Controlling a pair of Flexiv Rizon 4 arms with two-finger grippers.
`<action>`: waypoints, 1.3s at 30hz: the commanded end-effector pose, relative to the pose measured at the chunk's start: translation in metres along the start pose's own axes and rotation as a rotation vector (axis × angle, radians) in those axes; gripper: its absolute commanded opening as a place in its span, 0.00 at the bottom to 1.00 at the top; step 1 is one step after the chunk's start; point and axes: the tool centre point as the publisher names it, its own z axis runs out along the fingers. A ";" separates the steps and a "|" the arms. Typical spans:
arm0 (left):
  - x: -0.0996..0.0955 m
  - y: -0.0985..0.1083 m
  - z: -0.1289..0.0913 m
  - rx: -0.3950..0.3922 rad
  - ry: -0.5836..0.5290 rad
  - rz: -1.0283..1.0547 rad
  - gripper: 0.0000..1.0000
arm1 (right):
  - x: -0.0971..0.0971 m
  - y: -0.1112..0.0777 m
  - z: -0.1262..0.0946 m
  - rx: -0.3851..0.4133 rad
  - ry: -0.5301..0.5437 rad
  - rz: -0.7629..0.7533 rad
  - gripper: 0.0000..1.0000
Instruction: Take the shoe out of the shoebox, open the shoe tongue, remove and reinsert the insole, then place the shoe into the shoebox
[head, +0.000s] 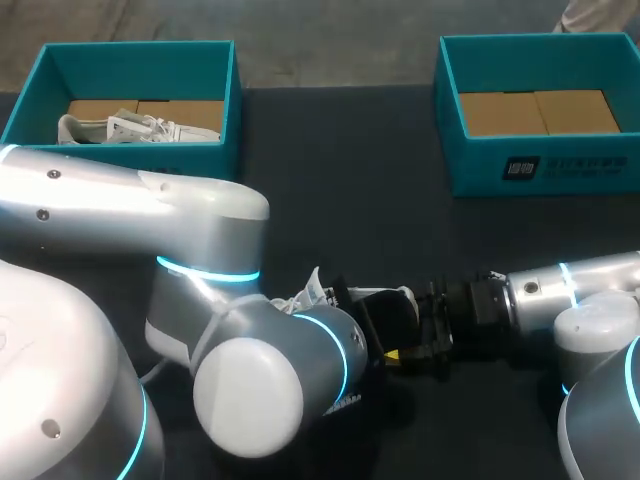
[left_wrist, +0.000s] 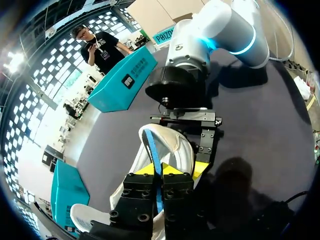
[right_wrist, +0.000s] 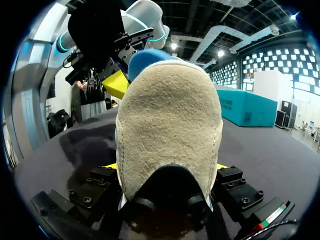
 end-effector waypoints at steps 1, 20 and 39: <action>-0.013 -0.001 -0.005 0.015 0.025 -0.014 0.00 | 0.000 -0.001 0.002 0.003 0.000 -0.001 0.00; -0.016 -0.031 -0.009 0.057 -0.009 -0.089 0.00 | 0.000 -0.001 0.002 0.003 0.000 -0.001 0.00; -0.013 -0.021 -0.026 0.103 0.055 -0.049 0.44 | 0.000 -0.001 0.002 0.003 0.000 -0.001 0.00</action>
